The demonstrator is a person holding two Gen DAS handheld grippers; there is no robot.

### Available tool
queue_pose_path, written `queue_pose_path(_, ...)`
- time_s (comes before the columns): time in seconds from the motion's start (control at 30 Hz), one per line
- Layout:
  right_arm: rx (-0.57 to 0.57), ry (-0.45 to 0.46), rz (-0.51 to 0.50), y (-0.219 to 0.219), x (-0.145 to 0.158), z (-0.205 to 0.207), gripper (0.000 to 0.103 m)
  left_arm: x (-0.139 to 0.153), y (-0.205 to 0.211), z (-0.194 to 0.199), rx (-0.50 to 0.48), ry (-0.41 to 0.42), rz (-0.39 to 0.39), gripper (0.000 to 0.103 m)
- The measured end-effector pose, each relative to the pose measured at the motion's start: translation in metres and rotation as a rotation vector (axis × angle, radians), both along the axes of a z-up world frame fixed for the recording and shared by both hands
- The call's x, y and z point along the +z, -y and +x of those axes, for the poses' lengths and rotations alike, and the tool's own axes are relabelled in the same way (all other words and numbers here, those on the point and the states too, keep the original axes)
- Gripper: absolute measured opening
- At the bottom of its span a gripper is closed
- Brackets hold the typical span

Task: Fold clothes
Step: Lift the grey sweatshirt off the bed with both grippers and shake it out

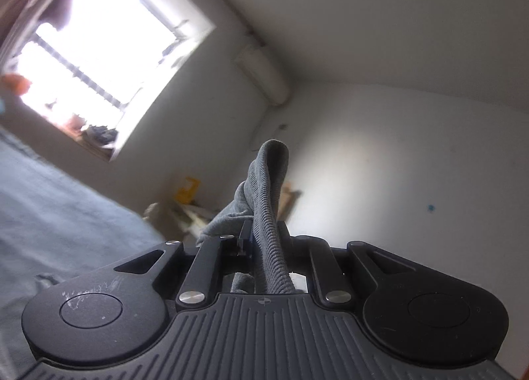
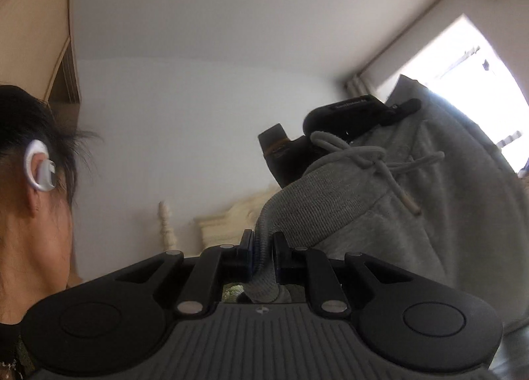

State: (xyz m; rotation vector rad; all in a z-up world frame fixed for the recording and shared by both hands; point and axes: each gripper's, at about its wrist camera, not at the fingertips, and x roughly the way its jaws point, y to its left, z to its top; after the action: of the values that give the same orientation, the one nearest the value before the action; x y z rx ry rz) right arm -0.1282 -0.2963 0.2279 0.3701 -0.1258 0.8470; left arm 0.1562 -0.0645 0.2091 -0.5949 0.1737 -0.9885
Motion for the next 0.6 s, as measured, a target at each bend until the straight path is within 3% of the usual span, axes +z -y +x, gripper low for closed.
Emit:
queue_pose_path(0.23, 0.222, -0.192, -0.018, -0.078, -0.019, 0.12, 0.014, -0.074, -0.15, 0.085, 0.279, -0.186, 0.001, 0.01)
queue_pose_path(0.37, 0.337, -0.298, -0.028, -0.137, -0.04, 0.195, 0.014, -0.102, -0.229, 0.128, 0.438, -0.289, -0.01, 0.01)
queue_pose_path(0.5, 0.418, -0.375, -0.056, -0.195, -0.06, 0.242, 0.014, -0.126, -0.298, 0.165, 0.594, -0.361, 0.016, 0.011)
queue_pose_path(0.6, 0.471, -0.434, -0.072, -0.24, -0.077, 0.269, 0.014, -0.154, -0.343, 0.17, 0.658, -0.413, 0.026, 0.011)
